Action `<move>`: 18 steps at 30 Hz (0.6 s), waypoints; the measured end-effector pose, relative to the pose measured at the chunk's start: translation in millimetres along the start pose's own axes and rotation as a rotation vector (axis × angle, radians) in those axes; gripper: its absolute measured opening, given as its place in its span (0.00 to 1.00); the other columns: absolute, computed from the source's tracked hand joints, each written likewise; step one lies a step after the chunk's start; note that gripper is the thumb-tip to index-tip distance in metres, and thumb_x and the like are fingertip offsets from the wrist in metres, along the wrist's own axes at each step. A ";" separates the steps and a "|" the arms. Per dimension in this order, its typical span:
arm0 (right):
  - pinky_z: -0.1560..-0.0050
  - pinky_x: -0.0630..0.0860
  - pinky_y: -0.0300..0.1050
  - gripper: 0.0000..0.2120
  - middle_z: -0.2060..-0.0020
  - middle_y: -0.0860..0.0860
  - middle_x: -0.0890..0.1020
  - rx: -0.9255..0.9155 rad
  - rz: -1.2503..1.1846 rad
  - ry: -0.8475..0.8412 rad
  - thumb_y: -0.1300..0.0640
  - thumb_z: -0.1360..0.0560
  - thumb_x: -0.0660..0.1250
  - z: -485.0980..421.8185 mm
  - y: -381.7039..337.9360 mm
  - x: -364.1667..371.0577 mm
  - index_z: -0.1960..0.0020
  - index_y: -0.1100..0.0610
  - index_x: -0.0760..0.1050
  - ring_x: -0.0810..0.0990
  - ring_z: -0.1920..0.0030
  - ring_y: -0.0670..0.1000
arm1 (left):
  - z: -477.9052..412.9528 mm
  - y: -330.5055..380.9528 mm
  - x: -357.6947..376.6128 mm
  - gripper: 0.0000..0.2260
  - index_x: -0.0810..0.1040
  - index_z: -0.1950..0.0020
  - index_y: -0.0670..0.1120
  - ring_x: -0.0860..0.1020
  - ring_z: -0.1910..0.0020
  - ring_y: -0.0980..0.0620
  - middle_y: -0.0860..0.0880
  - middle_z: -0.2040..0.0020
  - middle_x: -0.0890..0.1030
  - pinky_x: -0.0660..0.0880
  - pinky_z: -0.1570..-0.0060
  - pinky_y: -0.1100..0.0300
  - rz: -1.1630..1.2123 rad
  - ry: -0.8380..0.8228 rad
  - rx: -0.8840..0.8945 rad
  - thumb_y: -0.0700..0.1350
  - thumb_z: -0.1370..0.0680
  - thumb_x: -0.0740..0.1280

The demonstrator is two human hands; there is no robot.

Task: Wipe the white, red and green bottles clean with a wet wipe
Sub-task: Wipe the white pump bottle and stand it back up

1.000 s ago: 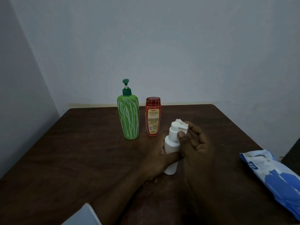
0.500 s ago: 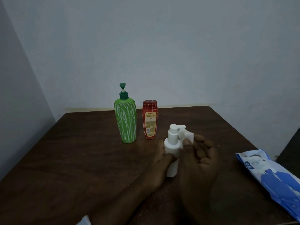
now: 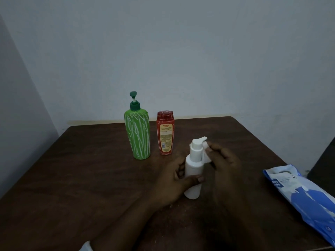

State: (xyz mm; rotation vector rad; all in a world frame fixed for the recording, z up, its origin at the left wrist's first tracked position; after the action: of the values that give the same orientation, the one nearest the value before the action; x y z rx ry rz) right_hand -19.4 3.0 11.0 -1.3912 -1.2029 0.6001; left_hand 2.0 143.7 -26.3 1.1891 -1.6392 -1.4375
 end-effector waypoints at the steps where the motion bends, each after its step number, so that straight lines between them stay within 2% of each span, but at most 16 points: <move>1: 0.56 0.80 0.38 0.10 0.57 0.45 0.85 0.073 -0.076 -0.091 0.64 0.22 0.61 -11.8 -0.7 2.2 0.53 0.55 0.80 0.83 0.54 0.44 | -0.8 1.7 -0.6 0.21 0.77 0.32 0.48 0.83 0.38 0.51 0.50 0.37 0.84 0.80 0.37 0.48 -0.005 -0.008 0.006 0.39 0.23 0.75; 3: 0.48 0.79 0.51 0.13 0.55 0.60 0.84 0.215 -0.224 -0.362 0.63 0.22 0.56 -31.8 -2.5 8.4 0.54 0.63 0.80 0.82 0.52 0.57 | -1.3 3.0 -0.4 0.21 0.77 0.31 0.48 0.82 0.37 0.51 0.50 0.37 0.84 0.80 0.37 0.50 -0.006 -0.019 0.026 0.38 0.23 0.74; 4: 0.46 0.78 0.54 0.15 0.56 0.63 0.82 0.277 -0.260 -0.510 0.61 0.22 0.54 -37.7 -4.4 12.1 0.55 0.65 0.79 0.81 0.53 0.59 | -0.9 4.1 0.4 0.20 0.77 0.32 0.50 0.82 0.37 0.52 0.51 0.36 0.84 0.80 0.37 0.52 -0.002 -0.015 0.024 0.39 0.22 0.74; 6: 0.45 0.77 0.53 0.16 0.58 0.63 0.82 0.362 -0.261 -0.737 0.54 0.23 0.58 -44.3 -5.5 16.5 0.55 0.65 0.79 0.80 0.55 0.58 | -0.1 6.0 1.0 0.20 0.78 0.34 0.55 0.82 0.36 0.53 0.52 0.36 0.83 0.79 0.37 0.54 0.003 -0.011 0.024 0.39 0.22 0.74; 8: 0.42 0.77 0.52 0.17 0.58 0.61 0.82 0.407 -0.264 -0.840 0.50 0.27 0.67 -50.1 -3.8 16.3 0.53 0.65 0.80 0.81 0.54 0.57 | -0.3 6.2 1.3 0.19 0.77 0.34 0.56 0.81 0.36 0.54 0.53 0.35 0.83 0.79 0.37 0.56 -0.014 -0.003 0.031 0.39 0.22 0.74; 10: 0.38 0.75 0.55 0.17 0.55 0.63 0.82 0.405 -0.252 -0.859 0.51 0.28 0.69 -55.1 -3.0 11.1 0.50 0.66 0.80 0.81 0.50 0.59 | 0.4 6.7 2.0 0.19 0.77 0.34 0.57 0.81 0.36 0.56 0.55 0.36 0.83 0.79 0.38 0.58 -0.018 -0.004 0.020 0.40 0.21 0.73; 12: 0.34 0.69 0.60 0.17 0.49 0.67 0.79 0.370 -0.222 -0.855 0.56 0.22 0.61 -53.9 -1.9 2.2 0.44 0.71 0.76 0.78 0.44 0.64 | 0.7 5.9 1.9 0.20 0.76 0.33 0.56 0.81 0.36 0.57 0.57 0.37 0.83 0.79 0.40 0.60 -0.015 -0.014 0.015 0.40 0.21 0.73; 14: 0.33 0.69 0.60 0.17 0.42 0.67 0.78 0.323 -0.150 -0.789 0.60 0.19 0.55 -48.3 -2.1 -9.0 0.39 0.71 0.73 0.75 0.39 0.64 | 0.1 4.2 1.0 0.21 0.75 0.31 0.52 0.80 0.36 0.58 0.56 0.36 0.83 0.78 0.41 0.63 -0.017 -0.026 0.018 0.39 0.21 0.73; 16: 0.41 0.77 0.47 0.12 0.44 0.55 0.83 0.243 0.036 -0.647 0.60 0.22 0.60 -39.1 -10.4 -16.5 0.43 0.60 0.79 0.80 0.41 0.54 | -0.4 4.9 -0.1 0.21 0.74 0.29 0.49 0.80 0.36 0.58 0.55 0.36 0.83 0.78 0.42 0.64 -0.021 -0.040 0.020 0.39 0.21 0.72; 18: 0.52 0.77 0.33 0.09 0.51 0.44 0.84 0.089 0.316 -0.515 0.60 0.23 0.64 -24.8 -23.6 -17.7 0.50 0.48 0.80 0.82 0.48 0.41 | -1.1 3.8 -0.6 0.21 0.74 0.29 0.47 0.81 0.37 0.57 0.53 0.37 0.83 0.79 0.42 0.63 -0.008 -0.051 0.008 0.39 0.21 0.72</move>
State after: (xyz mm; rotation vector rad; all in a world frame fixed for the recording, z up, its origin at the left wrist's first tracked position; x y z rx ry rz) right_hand -11.1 -27.1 33.6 -1.4050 -1.3391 1.2778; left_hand 2.4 143.8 -22.3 1.1737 -1.6778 -1.4793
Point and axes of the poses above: each hand's wrist, its own z-axis away from the middle knuckle, its own x-axis out of the palm, y = z × x, the point moved 2 cm from there along -z, towards the middle knuckle
